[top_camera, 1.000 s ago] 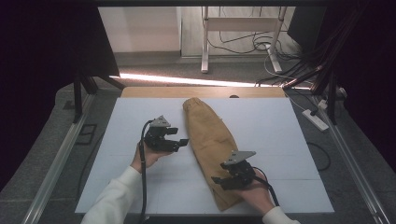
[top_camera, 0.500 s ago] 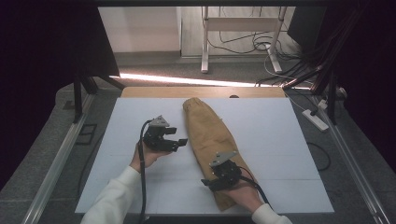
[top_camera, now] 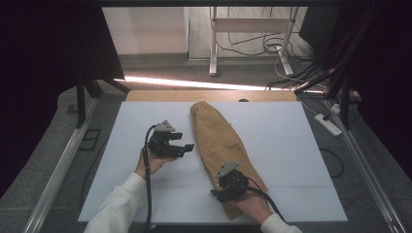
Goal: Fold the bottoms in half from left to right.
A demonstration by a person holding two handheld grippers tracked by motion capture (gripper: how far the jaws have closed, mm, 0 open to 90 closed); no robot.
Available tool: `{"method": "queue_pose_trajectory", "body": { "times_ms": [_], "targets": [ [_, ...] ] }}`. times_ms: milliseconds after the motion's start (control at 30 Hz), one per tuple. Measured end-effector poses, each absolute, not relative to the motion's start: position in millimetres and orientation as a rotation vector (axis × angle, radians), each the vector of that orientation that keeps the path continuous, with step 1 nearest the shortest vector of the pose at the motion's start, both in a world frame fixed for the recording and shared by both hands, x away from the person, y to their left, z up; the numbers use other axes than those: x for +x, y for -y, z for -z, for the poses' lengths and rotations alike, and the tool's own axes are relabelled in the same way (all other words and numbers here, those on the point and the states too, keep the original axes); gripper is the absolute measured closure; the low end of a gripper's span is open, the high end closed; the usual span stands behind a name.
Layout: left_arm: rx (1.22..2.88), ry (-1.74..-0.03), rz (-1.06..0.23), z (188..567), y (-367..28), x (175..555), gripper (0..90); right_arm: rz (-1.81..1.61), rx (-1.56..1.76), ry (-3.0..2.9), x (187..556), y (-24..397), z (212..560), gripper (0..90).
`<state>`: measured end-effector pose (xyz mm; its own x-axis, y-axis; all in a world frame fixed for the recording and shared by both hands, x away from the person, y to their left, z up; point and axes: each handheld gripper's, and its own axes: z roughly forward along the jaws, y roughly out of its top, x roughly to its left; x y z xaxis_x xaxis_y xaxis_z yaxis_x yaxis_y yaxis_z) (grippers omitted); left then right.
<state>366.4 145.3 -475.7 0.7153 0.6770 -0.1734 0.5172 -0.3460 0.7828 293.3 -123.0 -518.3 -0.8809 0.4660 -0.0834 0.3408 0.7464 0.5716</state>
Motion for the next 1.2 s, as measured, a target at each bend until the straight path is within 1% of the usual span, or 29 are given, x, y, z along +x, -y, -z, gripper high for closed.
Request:
{"method": "queue_pose_trajectory", "body": {
  "times_ms": [167,367,433,533,767,1000,1200],
  "targets": [
    [2.012,-0.920,-0.233,476.1,-148.7,366.7,26.9,-0.816,0.680,-2.736,293.5,125.3,515.8,55.2],
    [2.010,-0.920,-0.239,476.0,-150.2,366.9,26.9,-0.771,0.703,-2.724,295.6,130.2,513.0,77.7],
    [2.013,-0.919,-0.239,475.8,-150.1,366.9,26.8,-0.753,0.699,-2.722,296.4,131.7,512.2,83.7],
    [2.015,-0.920,-0.241,475.9,-149.9,366.8,26.7,-0.770,0.729,-2.725,296.8,133.3,511.8,85.2],
    [2.016,-0.927,-0.243,476.8,-151.5,368.0,26.6,-0.870,0.753,-2.784,288.9,131.2,510.4,85.2],
    [2.016,-0.928,-0.242,476.9,-152.1,368.1,26.4,-0.998,0.679,-2.849,273.8,112.3,510.7,85.0],
    [2.016,-0.928,-0.239,477.3,-152.1,368.4,26.4,-1.039,0.642,-2.875,268.0,99.0,515.4,84.8]
  ]
}}
